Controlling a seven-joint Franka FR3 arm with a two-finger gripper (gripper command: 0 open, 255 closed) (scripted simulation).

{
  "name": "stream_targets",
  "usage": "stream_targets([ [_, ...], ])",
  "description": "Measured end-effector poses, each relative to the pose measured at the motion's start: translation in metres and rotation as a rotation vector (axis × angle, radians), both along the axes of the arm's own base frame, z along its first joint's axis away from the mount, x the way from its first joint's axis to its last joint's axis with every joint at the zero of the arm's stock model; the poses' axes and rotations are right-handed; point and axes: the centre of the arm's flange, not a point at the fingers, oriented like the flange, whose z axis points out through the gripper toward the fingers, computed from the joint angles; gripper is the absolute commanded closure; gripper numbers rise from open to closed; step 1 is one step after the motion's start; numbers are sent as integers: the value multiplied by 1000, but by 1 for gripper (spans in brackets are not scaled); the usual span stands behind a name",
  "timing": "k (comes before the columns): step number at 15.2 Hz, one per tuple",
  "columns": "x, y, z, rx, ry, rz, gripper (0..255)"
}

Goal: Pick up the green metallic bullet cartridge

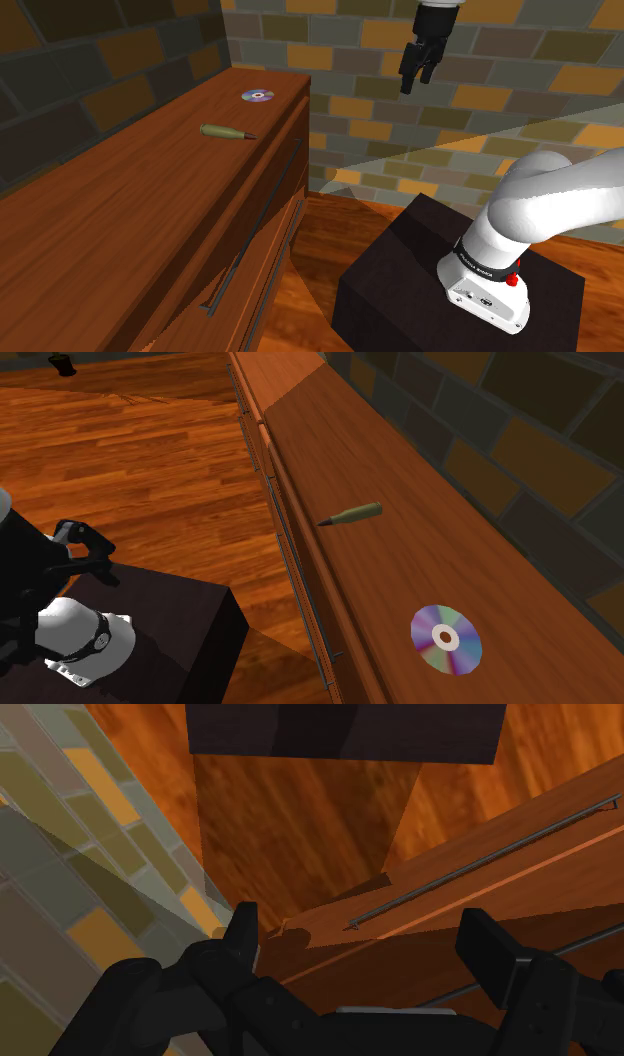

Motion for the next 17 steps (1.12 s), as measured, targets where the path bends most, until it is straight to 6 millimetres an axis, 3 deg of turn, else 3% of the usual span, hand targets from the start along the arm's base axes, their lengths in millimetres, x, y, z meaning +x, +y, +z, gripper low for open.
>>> stream_targets([
  [3, 12, 9, -2, 2, -1, 20, 0],
  [7, 53, 31, -11, 8, -3, 80, 0],
  [17, 147, 123, -31, 25, -11, 240, 0],
])
